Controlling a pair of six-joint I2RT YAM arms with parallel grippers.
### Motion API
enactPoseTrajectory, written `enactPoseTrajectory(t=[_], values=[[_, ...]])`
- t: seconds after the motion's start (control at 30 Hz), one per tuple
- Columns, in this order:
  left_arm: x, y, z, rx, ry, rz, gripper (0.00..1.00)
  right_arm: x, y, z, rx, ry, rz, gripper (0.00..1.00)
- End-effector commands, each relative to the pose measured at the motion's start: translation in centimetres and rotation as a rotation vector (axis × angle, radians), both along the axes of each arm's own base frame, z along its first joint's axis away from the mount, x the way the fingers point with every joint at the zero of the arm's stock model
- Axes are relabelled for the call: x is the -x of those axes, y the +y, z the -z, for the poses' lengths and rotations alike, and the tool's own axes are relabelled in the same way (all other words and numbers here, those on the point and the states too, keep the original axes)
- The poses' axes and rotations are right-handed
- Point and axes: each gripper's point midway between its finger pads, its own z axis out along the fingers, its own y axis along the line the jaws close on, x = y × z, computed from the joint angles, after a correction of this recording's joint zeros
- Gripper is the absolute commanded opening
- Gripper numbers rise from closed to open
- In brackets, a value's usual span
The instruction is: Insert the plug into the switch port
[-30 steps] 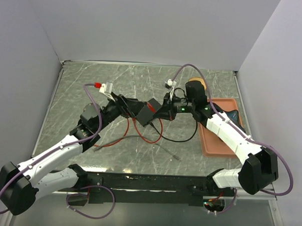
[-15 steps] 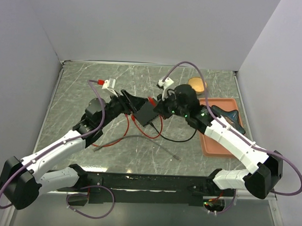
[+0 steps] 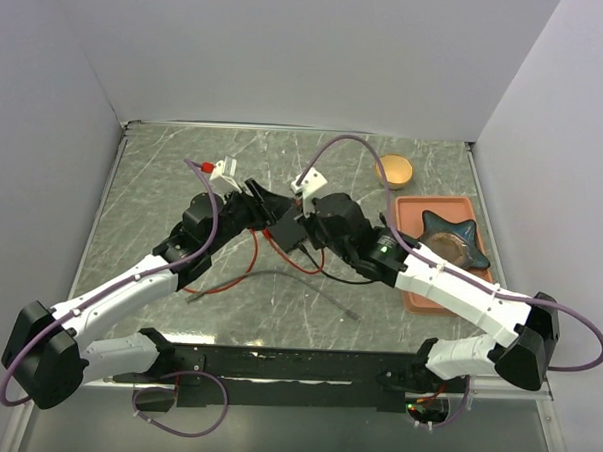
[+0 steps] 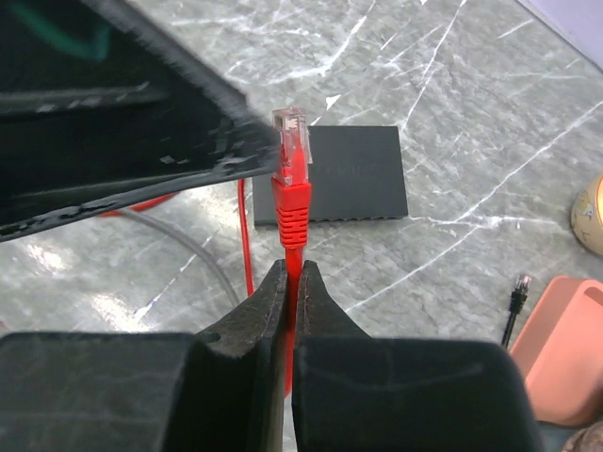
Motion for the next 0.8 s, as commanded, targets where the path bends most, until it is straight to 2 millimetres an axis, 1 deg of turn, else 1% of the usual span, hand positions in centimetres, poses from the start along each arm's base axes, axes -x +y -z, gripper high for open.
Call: enactPoseTrajectory(t=[0.0, 0.1, 0.13, 0.2, 0.23, 0.4, 0.5, 0.53, 0.57, 0.6, 0.67, 0.7, 0.73, 0.77], values=[[0.1, -0.2, -3.3, 0.079, -0.061, -0.002, 0.59, -0.4, 0.6, -1.9, 0.012, -0.073, 0.038, 0.0], [-0.1, -0.3, -3.0, 0.072, -0.052, -0.002, 0.59, 0.2, 1.2, -2.1, 0.0, -0.074, 0.019, 0.0], [-0.1, -0.5, -2.8, 0.072, -0.05, 0.003, 0.56, 0.4, 1.4, -2.1, -0.002, -0.073, 0.014, 0.0], [-0.1, -0.6, -2.9, 0.077, -0.053, 0.009, 0.5, 0.5, 1.6, -2.2, -0.003, -0.079, 0.012, 0.0], [0.0, -0.8, -2.7, 0.072, -0.049, 0.019, 0.44, 0.4, 1.6, -2.1, 0.0, -0.079, 0.018, 0.0], [0.1, -1.2, -2.9, 0.082, -0.052, 0.033, 0.31, 0.6, 2.3, -2.5, -0.013, -0.077, 0.007, 0.0], [0.2, -1.4, -3.0, 0.079, -0.057, 0.044, 0.15, 0.8, 2.7, -2.7, -0.022, -0.079, -0.008, 0.0], [0.3, -1.4, -3.1, 0.078, -0.061, 0.049, 0.01, 0.9, 2.8, -2.8, -0.027, -0.076, -0.012, 0.0], [0.2, -1.4, -3.0, 0.075, -0.06, 0.047, 0.01, 1.0, 2.9, -2.6, -0.024, -0.067, -0.018, 0.0], [0.2, -1.3, -3.0, 0.073, -0.064, 0.046, 0.01, 1.0, 3.0, -2.6, -0.028, -0.062, -0.013, 0.1], [0.2, -1.0, -2.7, 0.056, -0.068, 0.032, 0.01, 0.9, 2.8, -2.6, -0.032, -0.06, -0.006, 0.32], [0.1, -0.7, -2.7, 0.046, -0.071, 0.02, 0.01, 0.9, 2.5, -3.2, -0.054, -0.071, -0.004, 0.53], [0.2, -0.4, -2.6, 0.032, -0.07, 0.01, 0.01, 0.9, 2.3, -3.2, -0.064, -0.065, -0.011, 0.61], [0.1, 0.0, -2.5, 0.009, -0.084, -0.009, 0.01, 1.0, 2.0, -3.4, -0.084, -0.06, -0.019, 0.66]])
